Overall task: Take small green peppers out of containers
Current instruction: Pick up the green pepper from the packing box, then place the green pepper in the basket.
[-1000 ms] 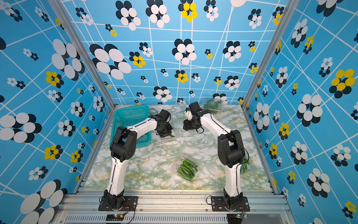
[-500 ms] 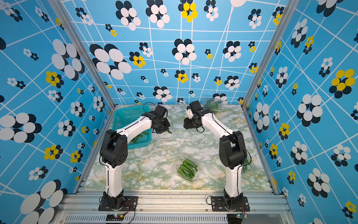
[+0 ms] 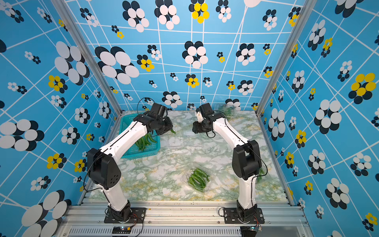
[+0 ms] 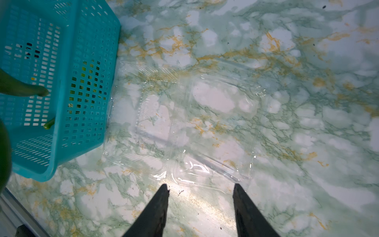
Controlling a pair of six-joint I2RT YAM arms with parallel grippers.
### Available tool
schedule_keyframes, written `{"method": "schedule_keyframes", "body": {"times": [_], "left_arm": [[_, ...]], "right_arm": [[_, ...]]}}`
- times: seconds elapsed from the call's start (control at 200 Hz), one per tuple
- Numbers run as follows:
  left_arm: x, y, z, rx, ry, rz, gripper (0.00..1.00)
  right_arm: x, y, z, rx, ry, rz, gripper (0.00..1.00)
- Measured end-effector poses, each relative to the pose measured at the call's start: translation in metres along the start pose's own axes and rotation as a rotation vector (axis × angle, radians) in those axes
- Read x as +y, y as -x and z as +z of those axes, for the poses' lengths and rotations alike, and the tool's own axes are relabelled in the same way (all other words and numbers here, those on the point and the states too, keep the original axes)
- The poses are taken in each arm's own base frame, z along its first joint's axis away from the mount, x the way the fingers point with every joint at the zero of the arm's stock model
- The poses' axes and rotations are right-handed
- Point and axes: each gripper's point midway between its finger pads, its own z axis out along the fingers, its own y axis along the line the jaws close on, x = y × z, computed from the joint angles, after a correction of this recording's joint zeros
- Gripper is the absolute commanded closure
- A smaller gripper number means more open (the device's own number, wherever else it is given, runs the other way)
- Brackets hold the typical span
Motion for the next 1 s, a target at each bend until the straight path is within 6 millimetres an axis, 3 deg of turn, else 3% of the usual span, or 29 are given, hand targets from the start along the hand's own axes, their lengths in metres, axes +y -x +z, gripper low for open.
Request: {"method": "schedule_keyframes", "body": {"times": [0.105, 0.235, 0.39, 0.545, 0.635, 0.769, 0.999], "left_arm": [[0.025, 0.020, -0.025, -0.050, 0.017, -0.038, 0.92], [0.076, 0.034, -0.042, -0.074, 0.086, -0.106, 0.92], [0.142, 0.037, -0.053, -0.074, 0.179, -0.189, 0.92], [0.196, 0.036, -0.055, -0.060, 0.243, -0.266, 0.92], [0.218, 0.029, -0.051, -0.034, 0.265, -0.301, 0.92], [0.233, 0.026, -0.038, 0.004, 0.277, -0.319, 0.92], [0.248, 0.023, 0.000, 0.070, 0.276, -0.342, 0.89]], "right_arm": [[0.034, 0.021, -0.013, -0.051, 0.041, -0.053, 0.47], [0.083, 0.043, -0.021, -0.108, 0.106, -0.124, 0.47], [0.118, 0.041, 0.000, -0.080, 0.145, -0.173, 0.47], [0.122, 0.020, 0.038, 0.013, 0.136, -0.176, 0.47], [0.117, 0.008, 0.052, 0.062, 0.122, -0.164, 0.47], [0.113, 0.001, 0.058, 0.091, 0.111, -0.151, 0.47], [0.114, 0.005, 0.054, 0.078, 0.107, -0.149, 0.47]]}}
